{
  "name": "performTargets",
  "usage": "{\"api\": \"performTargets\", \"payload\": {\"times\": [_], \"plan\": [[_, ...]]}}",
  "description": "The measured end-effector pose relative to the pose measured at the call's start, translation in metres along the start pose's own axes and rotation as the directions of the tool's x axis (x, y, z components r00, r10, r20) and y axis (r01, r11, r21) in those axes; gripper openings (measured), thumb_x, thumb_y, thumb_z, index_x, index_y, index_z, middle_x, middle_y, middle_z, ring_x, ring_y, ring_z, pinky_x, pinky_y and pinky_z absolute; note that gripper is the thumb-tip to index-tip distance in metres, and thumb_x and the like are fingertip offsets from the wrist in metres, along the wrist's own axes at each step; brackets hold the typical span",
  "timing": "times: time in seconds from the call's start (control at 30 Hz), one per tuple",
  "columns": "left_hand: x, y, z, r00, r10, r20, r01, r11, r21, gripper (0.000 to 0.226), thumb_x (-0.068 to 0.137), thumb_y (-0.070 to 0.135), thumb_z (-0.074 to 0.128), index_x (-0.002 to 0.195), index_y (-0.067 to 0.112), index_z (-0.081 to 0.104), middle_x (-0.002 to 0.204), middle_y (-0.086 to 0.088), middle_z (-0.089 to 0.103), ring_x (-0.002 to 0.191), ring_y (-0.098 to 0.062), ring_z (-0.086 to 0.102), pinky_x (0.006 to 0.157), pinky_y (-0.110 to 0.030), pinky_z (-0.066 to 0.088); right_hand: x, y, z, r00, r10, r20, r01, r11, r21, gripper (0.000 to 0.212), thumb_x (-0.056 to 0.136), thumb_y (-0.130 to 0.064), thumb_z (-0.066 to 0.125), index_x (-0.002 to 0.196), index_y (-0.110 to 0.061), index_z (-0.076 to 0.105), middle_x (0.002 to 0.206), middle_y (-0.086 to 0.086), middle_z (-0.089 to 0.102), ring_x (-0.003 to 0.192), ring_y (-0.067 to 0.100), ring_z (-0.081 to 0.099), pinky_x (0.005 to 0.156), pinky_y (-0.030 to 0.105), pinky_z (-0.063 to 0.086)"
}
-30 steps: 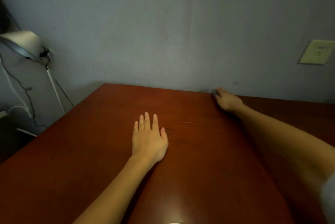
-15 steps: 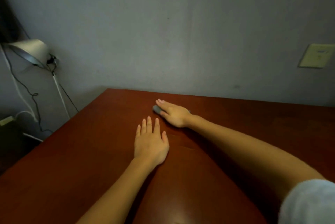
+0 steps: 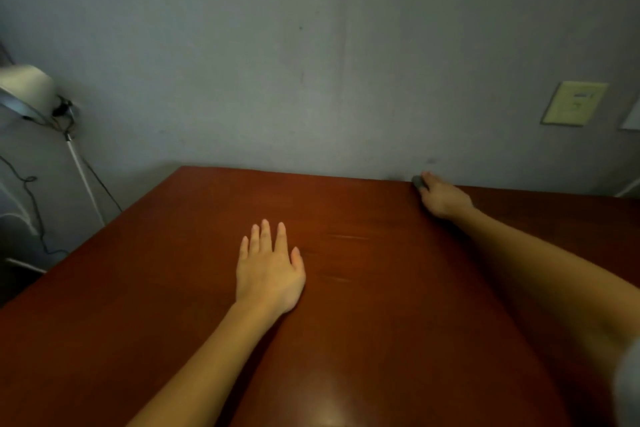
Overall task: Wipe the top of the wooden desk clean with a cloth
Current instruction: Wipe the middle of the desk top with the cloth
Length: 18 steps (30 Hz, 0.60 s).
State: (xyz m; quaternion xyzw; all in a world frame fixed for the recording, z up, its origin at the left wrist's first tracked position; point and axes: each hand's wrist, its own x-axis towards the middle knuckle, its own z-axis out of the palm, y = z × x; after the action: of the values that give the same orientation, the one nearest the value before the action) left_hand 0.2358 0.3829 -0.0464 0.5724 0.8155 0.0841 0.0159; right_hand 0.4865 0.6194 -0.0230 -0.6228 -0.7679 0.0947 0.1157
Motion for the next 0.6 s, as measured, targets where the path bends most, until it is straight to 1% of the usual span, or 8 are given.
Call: {"api": "performTargets", "payload": {"times": [0.1,0.13,0.2,0.23,0.3,0.37,0.43,0.6], "plan": [[0.001,0.0,0.001,1.0,-0.003,-0.002,0.003,1.0,-0.006,0.06,0.102,0.044,0.012,0.153,0.018,-0.003,0.16,-0.008,-0.009,0.148,-0.022,-0.008,0.121,-0.037,-0.002,0.011,-0.037,0.01,1.0,-0.006,-0.02,0.007,1.0,0.014,0.05,0.103,-0.037,0.021,0.146,-0.012,0.027,0.154,0.011,0.027,0.138,0.032,0.033,0.11,0.045,0.027],[0.001,0.0,0.001,1.0,-0.004,-0.002,0.004,1.0,-0.005,0.06,0.102,0.044,0.012,0.153,0.019,-0.003,0.16,-0.008,-0.009,0.148,-0.022,-0.008,0.121,-0.037,-0.002,0.013,-0.052,0.014,0.999,-0.029,-0.018,0.029,0.999,0.014,0.049,0.103,-0.036,0.023,0.145,-0.012,0.03,0.153,0.012,0.03,0.136,0.033,0.035,0.11,0.045,0.028],[0.0,-0.001,0.002,1.0,-0.008,-0.003,0.008,1.0,-0.008,0.06,0.102,0.044,0.012,0.153,0.019,-0.003,0.16,-0.007,-0.008,0.148,-0.022,-0.008,0.121,-0.037,-0.002,0.012,-0.081,0.023,0.992,-0.126,-0.012,0.126,0.992,0.011,0.05,0.102,-0.039,0.024,0.144,-0.013,0.032,0.151,0.014,0.034,0.134,0.032,0.038,0.109,0.043,0.03],[0.0,-0.001,0.002,1.0,-0.01,-0.002,0.01,1.0,-0.009,0.06,0.102,0.044,0.012,0.153,0.019,-0.003,0.16,-0.007,-0.008,0.148,-0.021,-0.008,0.121,-0.037,-0.002,0.01,-0.093,0.028,0.983,-0.185,-0.003,0.185,0.983,0.006,0.051,0.102,-0.041,0.024,0.144,-0.013,0.032,0.152,0.012,0.033,0.136,0.031,0.037,0.111,0.041,0.029],[0.001,-0.001,0.002,1.0,-0.009,-0.003,0.009,1.0,-0.011,0.059,0.102,0.044,0.013,0.154,0.019,-0.002,0.161,-0.007,-0.007,0.148,-0.021,-0.007,0.121,-0.036,-0.002,0.002,-0.113,0.037,0.958,-0.284,0.044,0.284,0.959,-0.015,0.055,0.102,-0.042,0.023,0.149,-0.014,0.024,0.157,0.006,0.021,0.143,0.023,0.025,0.116,0.036,0.02],[0.001,0.0,0.001,1.0,-0.01,-0.002,0.01,1.0,-0.016,0.059,0.102,0.043,0.014,0.154,0.019,0.0,0.161,-0.007,-0.005,0.148,-0.021,-0.005,0.121,-0.036,-0.001,-0.013,-0.125,0.043,0.922,-0.377,0.083,0.38,0.924,-0.026,0.055,0.103,-0.041,0.023,0.152,-0.017,0.016,0.16,0.001,0.013,0.146,0.014,0.015,0.118,0.029,0.011],[0.0,0.001,-0.001,1.0,-0.013,0.002,0.013,1.0,-0.018,0.059,0.102,0.043,0.015,0.154,0.019,0.002,0.161,-0.007,-0.004,0.148,-0.021,-0.004,0.121,-0.036,-0.001,-0.035,-0.132,0.043,0.87,-0.48,0.111,0.486,0.874,-0.027,0.054,0.103,-0.037,0.024,0.152,-0.017,0.015,0.16,0.0,0.012,0.147,0.012,0.012,0.118,0.025,0.008],[-0.003,0.0,-0.004,1.0,-0.008,0.02,0.008,1.0,-0.03,0.059,0.102,0.042,0.016,0.154,0.018,0.004,0.161,-0.007,-0.002,0.149,-0.021,-0.002,0.121,-0.036,0.0,-0.107,-0.12,0.033,0.732,-0.666,0.146,0.674,0.739,-0.01,0.053,0.103,-0.031,0.03,0.152,-0.017,0.015,0.159,0.002,0.014,0.146,0.013,0.013,0.117,0.025,0.009]]}}
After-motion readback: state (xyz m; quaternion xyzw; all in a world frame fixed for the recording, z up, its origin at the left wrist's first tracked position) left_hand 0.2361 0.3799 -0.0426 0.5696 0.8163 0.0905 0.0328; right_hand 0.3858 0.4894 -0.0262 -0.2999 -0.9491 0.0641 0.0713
